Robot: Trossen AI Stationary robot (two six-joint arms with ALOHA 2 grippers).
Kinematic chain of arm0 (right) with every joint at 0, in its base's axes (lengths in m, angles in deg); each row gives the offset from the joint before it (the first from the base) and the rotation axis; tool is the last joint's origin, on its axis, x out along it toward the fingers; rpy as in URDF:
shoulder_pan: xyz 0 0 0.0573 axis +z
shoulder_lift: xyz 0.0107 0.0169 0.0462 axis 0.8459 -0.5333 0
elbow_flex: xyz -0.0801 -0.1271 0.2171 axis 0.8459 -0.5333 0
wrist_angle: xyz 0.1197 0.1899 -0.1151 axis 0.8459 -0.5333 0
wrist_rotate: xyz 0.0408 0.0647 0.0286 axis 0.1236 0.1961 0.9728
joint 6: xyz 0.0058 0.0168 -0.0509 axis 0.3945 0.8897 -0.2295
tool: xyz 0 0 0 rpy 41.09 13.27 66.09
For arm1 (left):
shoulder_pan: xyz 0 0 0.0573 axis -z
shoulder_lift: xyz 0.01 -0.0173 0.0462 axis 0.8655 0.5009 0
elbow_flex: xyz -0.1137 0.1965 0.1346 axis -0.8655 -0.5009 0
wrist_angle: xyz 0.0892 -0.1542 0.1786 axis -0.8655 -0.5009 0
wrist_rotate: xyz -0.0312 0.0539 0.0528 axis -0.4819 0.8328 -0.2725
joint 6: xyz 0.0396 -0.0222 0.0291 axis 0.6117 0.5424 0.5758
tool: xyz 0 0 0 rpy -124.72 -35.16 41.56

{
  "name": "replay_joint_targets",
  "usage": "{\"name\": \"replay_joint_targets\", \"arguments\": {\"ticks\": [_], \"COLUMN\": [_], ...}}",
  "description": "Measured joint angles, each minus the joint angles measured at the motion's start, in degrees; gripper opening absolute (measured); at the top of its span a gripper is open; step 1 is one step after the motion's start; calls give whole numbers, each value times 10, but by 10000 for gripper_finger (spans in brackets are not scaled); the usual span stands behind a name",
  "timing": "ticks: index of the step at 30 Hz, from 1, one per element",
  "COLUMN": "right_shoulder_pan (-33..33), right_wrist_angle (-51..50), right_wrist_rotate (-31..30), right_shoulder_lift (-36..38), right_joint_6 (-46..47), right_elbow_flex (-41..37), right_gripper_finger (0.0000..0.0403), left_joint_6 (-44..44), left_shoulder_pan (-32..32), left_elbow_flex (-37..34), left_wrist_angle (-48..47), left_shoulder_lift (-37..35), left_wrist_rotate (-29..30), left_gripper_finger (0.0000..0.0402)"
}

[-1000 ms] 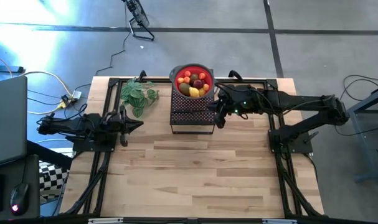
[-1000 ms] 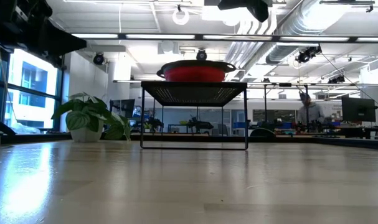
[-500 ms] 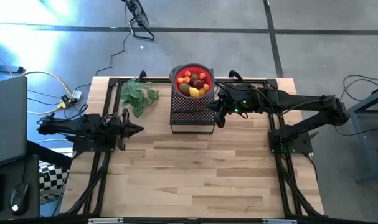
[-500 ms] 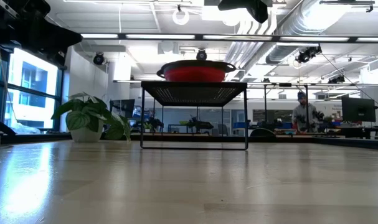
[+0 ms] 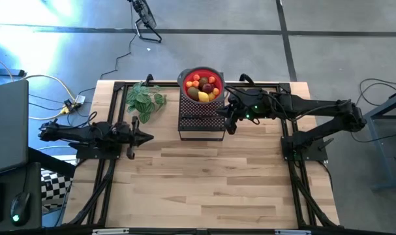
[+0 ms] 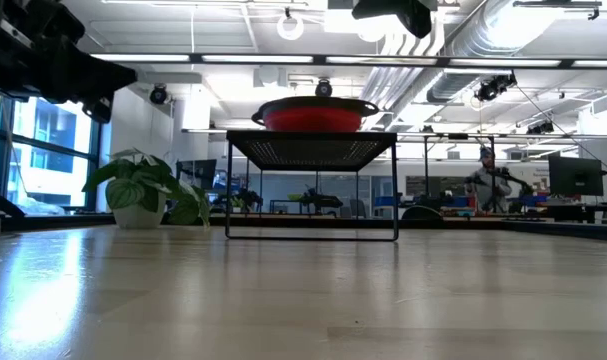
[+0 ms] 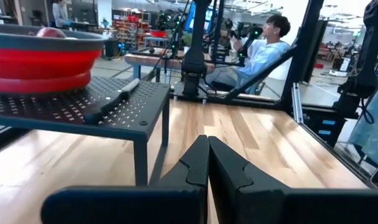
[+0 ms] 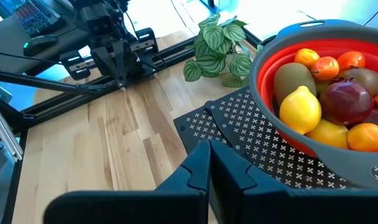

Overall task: Pick & Place Fruit
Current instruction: Return to Home Position

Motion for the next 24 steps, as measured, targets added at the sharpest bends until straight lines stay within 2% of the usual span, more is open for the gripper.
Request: {"name": "replay_joint_targets", "arguments": {"ticks": [8,12,18,21,24], "right_shoulder_pan": [2,2,7,27,40], "right_wrist_angle": [2,15,49,117,195], "right_wrist_rotate": [-7,-41,-25,-35,-33], "right_shoulder_lift": [19,27,27,32,51], "right_joint_6": [-33,-42,-53,-35,-30], "right_elbow_flex": [0,0,-2,-41,-112], "right_gripper_finger": [3,4,4,3,4], "left_joint_6": [-1,-1,-1,-1,-1], "left_shoulder_pan": [0,0,0,0,0], "left_elbow_flex": [-1,-1,-2,-2,-2], "left_wrist_angle": [0,0,0,0,0], "left_shoulder_lift": [6,6,6,6,6], "left_wrist_rotate": [-1,-1,-2,-2,-2], "left_gripper_finger": [0,0,0,0,0]}}
